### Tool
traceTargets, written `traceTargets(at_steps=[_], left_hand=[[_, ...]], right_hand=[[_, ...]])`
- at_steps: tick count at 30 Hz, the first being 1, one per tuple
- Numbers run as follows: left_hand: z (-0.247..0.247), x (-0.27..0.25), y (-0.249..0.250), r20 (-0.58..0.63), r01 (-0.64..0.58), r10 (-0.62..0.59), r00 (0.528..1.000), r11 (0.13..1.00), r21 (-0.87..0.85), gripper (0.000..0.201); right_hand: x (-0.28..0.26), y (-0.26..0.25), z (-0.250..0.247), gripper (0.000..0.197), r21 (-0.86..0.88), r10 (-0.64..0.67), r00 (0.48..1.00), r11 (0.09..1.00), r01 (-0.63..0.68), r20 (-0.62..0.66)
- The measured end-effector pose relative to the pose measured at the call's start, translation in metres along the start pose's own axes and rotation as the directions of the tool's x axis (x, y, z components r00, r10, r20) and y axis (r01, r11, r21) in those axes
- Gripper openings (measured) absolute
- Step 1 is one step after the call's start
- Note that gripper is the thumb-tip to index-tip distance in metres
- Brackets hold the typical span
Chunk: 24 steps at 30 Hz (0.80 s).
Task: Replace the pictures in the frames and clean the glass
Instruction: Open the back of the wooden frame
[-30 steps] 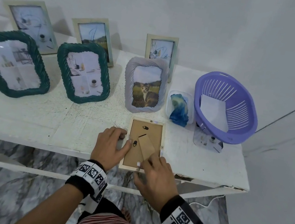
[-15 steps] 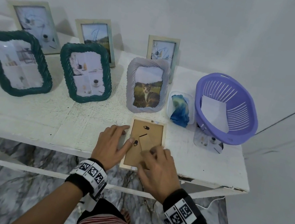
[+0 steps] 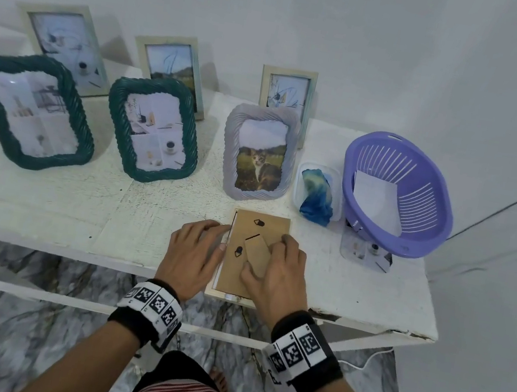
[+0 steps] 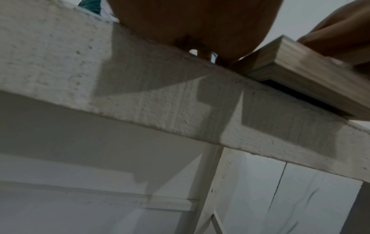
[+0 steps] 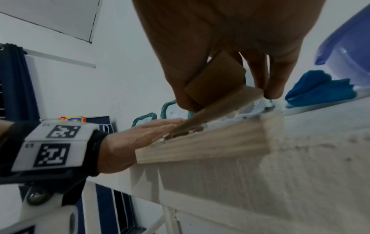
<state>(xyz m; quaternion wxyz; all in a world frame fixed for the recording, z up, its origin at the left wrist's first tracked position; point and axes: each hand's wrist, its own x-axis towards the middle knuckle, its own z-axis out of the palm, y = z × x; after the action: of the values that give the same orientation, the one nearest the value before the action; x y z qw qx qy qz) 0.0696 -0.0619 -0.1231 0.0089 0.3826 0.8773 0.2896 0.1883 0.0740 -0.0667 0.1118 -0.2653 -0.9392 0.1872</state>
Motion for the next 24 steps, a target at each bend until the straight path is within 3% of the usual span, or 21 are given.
traceTargets(at_steps=[11, 17, 24], left_hand=[[0.000, 0.000, 0.003, -0.016, 0.018, -0.019, 1.000, 1.000, -0.023, 0.045], [-0.003, 0.002, -0.005, -0.060, 0.045, -0.057, 0.997, 0.981, -0.188, 0.049], [-0.003, 0.001, -0.009, -0.047, 0.058, -0.071, 0.996, 0.969, -0.239, 0.047]], right_hand=[[-0.015, 0.075, -0.047, 0.048, 0.003, 0.220, 0.973, 0.975, -0.221, 0.065], [-0.024, 0.090, -0.040, 0.049, -0.059, 0.195, 0.974, 0.980, -0.189, 0.118], [-0.012, 0.078, -0.021, 0.043, -0.151, 0.115, 0.991, 0.983, -0.104, 0.067]])
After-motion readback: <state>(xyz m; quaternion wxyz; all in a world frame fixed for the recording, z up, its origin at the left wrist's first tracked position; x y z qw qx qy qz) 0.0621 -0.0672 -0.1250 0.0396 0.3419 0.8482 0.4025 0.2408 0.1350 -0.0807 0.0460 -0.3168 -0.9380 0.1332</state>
